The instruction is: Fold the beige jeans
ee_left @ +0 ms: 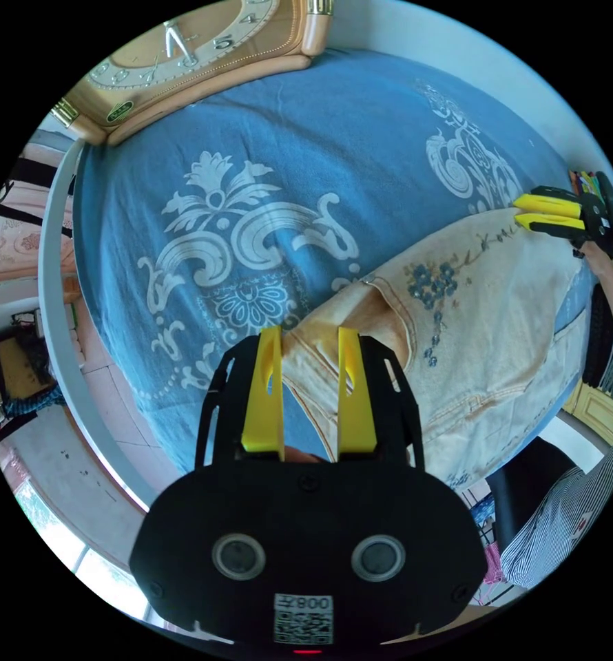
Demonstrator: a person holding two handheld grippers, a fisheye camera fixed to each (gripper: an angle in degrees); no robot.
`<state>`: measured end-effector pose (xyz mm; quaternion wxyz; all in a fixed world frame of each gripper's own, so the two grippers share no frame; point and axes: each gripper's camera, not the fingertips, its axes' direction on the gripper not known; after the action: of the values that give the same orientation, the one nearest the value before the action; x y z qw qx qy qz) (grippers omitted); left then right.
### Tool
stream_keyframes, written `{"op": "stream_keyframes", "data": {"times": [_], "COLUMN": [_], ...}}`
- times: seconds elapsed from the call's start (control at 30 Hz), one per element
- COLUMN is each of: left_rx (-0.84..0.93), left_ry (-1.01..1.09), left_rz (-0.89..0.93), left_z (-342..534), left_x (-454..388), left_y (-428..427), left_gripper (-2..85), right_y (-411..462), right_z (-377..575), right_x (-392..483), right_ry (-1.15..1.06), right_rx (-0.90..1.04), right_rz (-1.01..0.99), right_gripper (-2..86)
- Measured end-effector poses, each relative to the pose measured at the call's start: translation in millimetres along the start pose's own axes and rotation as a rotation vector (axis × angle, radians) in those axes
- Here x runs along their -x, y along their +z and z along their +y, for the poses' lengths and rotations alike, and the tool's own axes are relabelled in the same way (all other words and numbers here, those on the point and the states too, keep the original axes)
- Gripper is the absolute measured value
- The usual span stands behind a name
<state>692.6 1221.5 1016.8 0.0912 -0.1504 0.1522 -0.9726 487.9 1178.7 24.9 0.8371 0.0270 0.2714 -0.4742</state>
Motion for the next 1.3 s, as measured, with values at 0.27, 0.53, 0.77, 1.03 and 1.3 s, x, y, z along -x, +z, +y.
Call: {"op": "stream_keyframes", "data": {"times": [0.27,0.53,0.77,1.03,1.3], "left_rx": [0.051,0.142,0.047,-0.05,-0.209], "left_ry": [0.014,0.029,0.001,-0.035,-0.078], "left_rz": [-0.001,-0.015,-0.072,-0.253,-0.354], "left_z": [2,9,54,117,216], "left_x": [-18,-41,-78,-138,-195], "left_y": [-12,-37,-78,-149,-247], "left_gripper": [12.3,11.8,6.7,2.5,1.9], "right_y": [1,4,7,6,-42], "right_z": [19,44,72,114,194], "right_x": [6,15,29,47,94], "right_ry": [-0.002,-0.006,-0.003,0.059,0.062], "right_rx": [0.001,-0.012,-0.025,-0.071,-0.267], "right_rz": [-0.009,-0.01,0.01,-0.013,0.006], "right_gripper": [6.9,6.7,5.1,1.6,1.2]}}
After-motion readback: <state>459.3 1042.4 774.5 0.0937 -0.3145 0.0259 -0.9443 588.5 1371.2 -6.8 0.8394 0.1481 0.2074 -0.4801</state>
